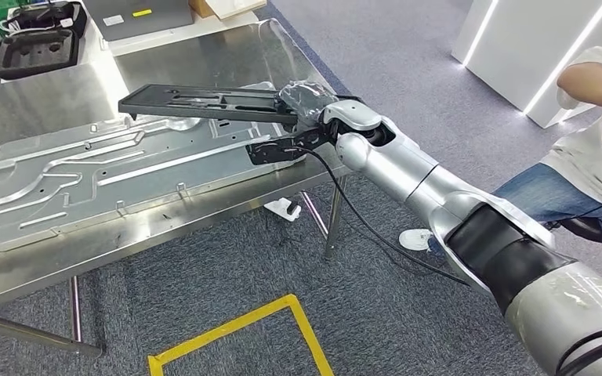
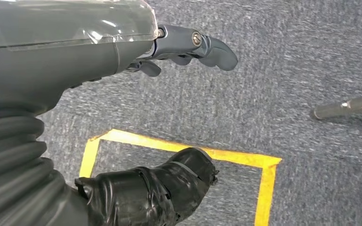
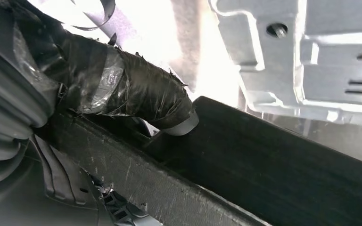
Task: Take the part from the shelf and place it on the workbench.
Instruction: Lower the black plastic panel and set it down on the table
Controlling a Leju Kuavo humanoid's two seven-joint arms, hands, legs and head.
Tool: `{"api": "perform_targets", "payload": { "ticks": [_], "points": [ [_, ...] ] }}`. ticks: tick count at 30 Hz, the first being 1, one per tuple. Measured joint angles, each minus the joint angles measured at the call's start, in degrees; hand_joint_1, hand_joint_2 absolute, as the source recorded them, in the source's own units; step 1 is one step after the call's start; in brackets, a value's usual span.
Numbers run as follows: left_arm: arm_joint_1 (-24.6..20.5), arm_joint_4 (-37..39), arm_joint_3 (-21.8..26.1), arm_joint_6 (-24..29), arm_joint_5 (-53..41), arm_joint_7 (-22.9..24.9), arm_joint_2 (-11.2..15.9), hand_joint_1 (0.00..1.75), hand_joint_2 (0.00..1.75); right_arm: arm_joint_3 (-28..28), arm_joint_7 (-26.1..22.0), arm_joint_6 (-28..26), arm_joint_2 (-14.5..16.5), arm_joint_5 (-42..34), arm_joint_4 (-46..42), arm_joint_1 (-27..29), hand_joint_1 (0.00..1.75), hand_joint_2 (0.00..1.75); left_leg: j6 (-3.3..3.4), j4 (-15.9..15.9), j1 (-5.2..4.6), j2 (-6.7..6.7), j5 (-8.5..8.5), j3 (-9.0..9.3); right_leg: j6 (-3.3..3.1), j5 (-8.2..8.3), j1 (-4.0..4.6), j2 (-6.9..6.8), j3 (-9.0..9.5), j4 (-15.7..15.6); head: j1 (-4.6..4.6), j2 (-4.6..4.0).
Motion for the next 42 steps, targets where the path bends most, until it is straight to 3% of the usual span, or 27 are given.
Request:
{"api": "perform_targets", "payload": {
  "ticks": [1,3,6,9,10,11,12,14,15,17,21,22,24,26,27,28,30,31,33,36,38,40,41,42],
  "points": [
    [-0.09,0.0,0.01,-0.01,-0.05,-0.01,0.09,0.0,1.75,0.0,-0.02,-0.16,-0.01,0.0,0.09,-0.07,1.75,1.75,0.34,-2.23,-0.18,0.02,0.41,1.16,0.17,-0.07,0.05,0.0,0.05,-0.09,0.0,0.0],
    [-0.18,0.0,0.01,-0.03,-0.11,-0.03,0.23,0.0,1.75,0.01,-0.04,-0.36,-0.01,0.01,0.42,-0.06,1.75,1.75,0.64,-3.56,-0.43,0.03,0.11,1.88,0.63,-0.07,0.09,-0.05,0.11,-0.4,0.0,0.0],
    [-0.21,0.0,-0.01,-0.03,-0.16,-0.02,0.33,0.0,1.75,0.02,-0.06,-0.38,-0.11,0.04,0.85,0.13,1.75,1.75,1.22,-5.02,0.11,0.12,0.39,2.92,1.38,-1.31,0.11,-0.14,-0.49,1.17,0.07,0.01],
    [-0.31,0.0,-0.01,-0.13,-0.2,-0.01,0.26,0.0,1.75,0.02,-0.08,-0.42,-0.26,0.07,1.19,0.1,1.75,1.75,1.85,-5.42,0.27,0.14,0.18,3.58,1.85,-5.61,0.04,-0.14,-5.45,11.13,0.14,0.0],
    [-0.29,0.0,-0.01,-0.17,-0.2,0.01,0.23,0.0,1.75,0.02,-0.07,-0.43,-0.28,0.08,1.33,0.27,1.75,1.75,1.89,-5.36,0.28,0.13,0.01,3.69,2.03,-6.39,-0.04,-0.15,-7.28,14.21,0.14,0.0],
    [-0.26,0.0,-0.01,-0.19,-0.21,0.04,0.19,0.0,1.75,0.02,-0.08,-0.46,-0.29,0.1,1.5,0.55,1.75,1.75,1.83,-5.25,0.33,0.1,-0.21,3.84,2.22,-6.08,-0.18,-0.16,-8.28,15.41,0.14,0.0],
    [-0.24,0.0,-0.01,-0.2,-0.22,0.08,0.13,0.0,1.75,0.02,-0.18,-0.55,-0.3,0.15,1.67,0.84,1.75,1.75,1.65,-5.02,0.42,0.06,-0.49,4.0,2.41,-4.52,-0.38,-0.18,-8.04,14.12,0.14,0.0],
    [-0.24,0.0,-0.01,-0.19,-0.34,0.16,0.02,0.0,1.75,0.02,-0.75,-1.06,-0.3,0.45,1.94,1.23,1.75,1.75,1.04,-4.17,0.61,-0.04,-1.34,4.19,2.77,-0.45,-0.79,-0.26,-5.06,7.0,0.14,0.0],
    [-0.29,0.0,-0.01,-0.18,-0.42,0.2,0.0,0.0,1.75,0.02,-1.3,-1.53,-0.29,0.73,2.02,1.33,1.75,1.75,0.65,-3.52,0.58,-0.08,-1.83,4.11,2.71,0.77,-0.83,-0.21,-3.49,3.67,0.14,0.0],
    [-0.33,0.0,-0.01,-0.16,-0.55,0.27,0.02,0.0,1.75,0.02,-3.0,-2.77,-0.28,1.74,2.11,1.65,1.75,1.75,-0.02,-2.87,0.45,-0.13,-2.36,3.88,2.16,0.95,-0.6,-0.09,-2.09,0.98,0.11,0.01],
    [-0.37,0.0,-0.01,-0.14,-0.6,0.39,0.01,0.0,1.75,0.02,-5.93,-4.18,-0.3,3.74,2.0,2.6,1.75,1.75,-0.9,-1.73,0.61,-0.02,-3.59,3.39,0.58,0.84,-0.69,0.04,-1.6,0.56,0.04,0.0],
    [-0.43,0.0,-0.01,-0.14,-0.61,0.42,-0.01,0.0,1.75,0.02,-6.32,-4.36,-0.3,3.89,1.95,2.66,1.75,1.75,-1.18,0.44,0.68,0.02,-4.73,2.32,0.29,0.78,-0.81,0.01,-1.35,0.42,0.02,0.0],
    [-0.43,0.0,-0.01,-0.15,-0.64,0.52,-0.05,0.0,1.75,0.03,-7.16,-4.68,-0.3,4.38,1.8,2.87,1.75,1.75,-1.63,7.76,0.76,0.07,-7.4,-1.43,-0.13,0.5,-0.71,-0.05,-0.97,0.35,-0.01,0.0],
    [-0.18,0.0,-0.01,-0.16,-0.68,0.63,-0.12,0.0,1.75,0.04,-8.03,-4.75,-0.3,5.4,1.51,3.45,1.75,1.75,-1.68,12.86,0.77,0.07,-7.85,-4.74,-0.4,0.1,-0.45,-0.02,-0.46,0.35,-0.01,0.0],
    [-0.05,0.0,-0.01,-0.16,-0.69,0.67,-0.14,0.0,1.75,0.04,-8.3,-4.75,-0.31,5.89,1.33,3.76,1.75,1.75,-1.47,12.34,0.73,0.07,-6.46,-4.99,-0.46,-0.14,-0.28,0.05,-0.11,0.35,-0.01,0.0],
    [0.01,0.0,-0.01,-0.16,-0.71,0.68,-0.15,0.0,1.75,0.04,-8.46,-4.75,-0.31,6.21,1.13,3.97,1.75,1.75,-1.06,9.67,0.6,0.05,-4.2,-4.18,-0.5,-0.39,-0.11,0.13,0.29,0.33,-0.01,0.0],
    [-0.01,0.0,-0.01,-0.16,-0.72,0.69,-0.04,0.0,1.75,0.04,-8.61,-4.78,-0.31,6.38,0.72,4.02,1.75,1.75,0.25,1.91,0.13,0.06,-0.02,-0.95,-0.48,-0.85,0.14,0.28,0.97,0.17,0.01,0.0],
    [-0.05,0.0,-0.01,-0.16,-0.74,0.69,0.04,0.0,1.75,0.04,-8.68,-4.81,-0.31,6.39,0.54,3.96,1.75,1.75,0.84,-1.04,-0.15,0.09,0.84,0.45,-0.38,-1.01,0.18,0.33,1.13,0.06,0.02,0.0],
    [-0.16,0.0,-0.01,-0.16,-0.76,0.69,0.18,0.0,1.75,0.04,-8.76,-4.87,-0.31,6.4,0.37,4.0,1.75,1.75,1.46,-3.15,-0.48,0.17,0.5,1.72,0.04,-1.14,0.16,0.37,1.26,-0.23,0.04,0.0],
    [-0.15,0.0,-0.01,-0.15,-0.74,0.68,0.26,0.0,1.75,0.04,-8.79,-4.91,-0.42,6.5,0.1,4.33,1.75,1.75,1.57,-5.25,-0.14,0.32,0.57,3.11,0.8,-1.69,0.13,0.19,1.29,0.06,0.07,0.0],
    [-0.2,0.0,-0.01,-0.17,-0.75,0.68,0.17,0.0,1.75,0.04,-8.85,-4.92,-0.57,6.56,-0.1,4.18,1.75,1.75,1.58,-6.33,0.23,0.42,0.62,4.19,1.2,-3.82,0.09,0.02,-1.04,4.7,0.09,0.0],
    [-0.25,0.0,-0.01,-0.19,-0.77,0.68,0.05,0.0,1.75,0.05,-8.92,-4.87,-0.69,6.84,-0.16,4.2,1.75,1.75,1.71,-6.23,0.29,0.36,0.12,4.6,1.61,-6.16,-0.06,-0.01,-5.23,11.76,0.08,0.0],
    [-0.22,0.0,-0.01,-0.2,-0.78,0.68,-0.01,0.0,1.75,0.05,-8.97,-4.8,-0.75,7.13,-0.16,4.41,1.75,1.75,1.64,-6.0,0.36,0.31,-0.24,4.75,1.85,-6.2,-0.21,-0.03,-6.84,13.85,0.08,0.0],
    [-0.17,0.0,-0.01,-0.22,-0.79,0.68,-0.08,0.0,1.75,0.06,-9.08,-4.7,-0.81,7.56,-0.16,4.65,1.75,1.75,1.47,-5.64,0.5,0.24,-0.68,4.89,2.11,-5.12,-0.42,-0.06,-7.53,13.92,0.08,0.0]
  ]
}}
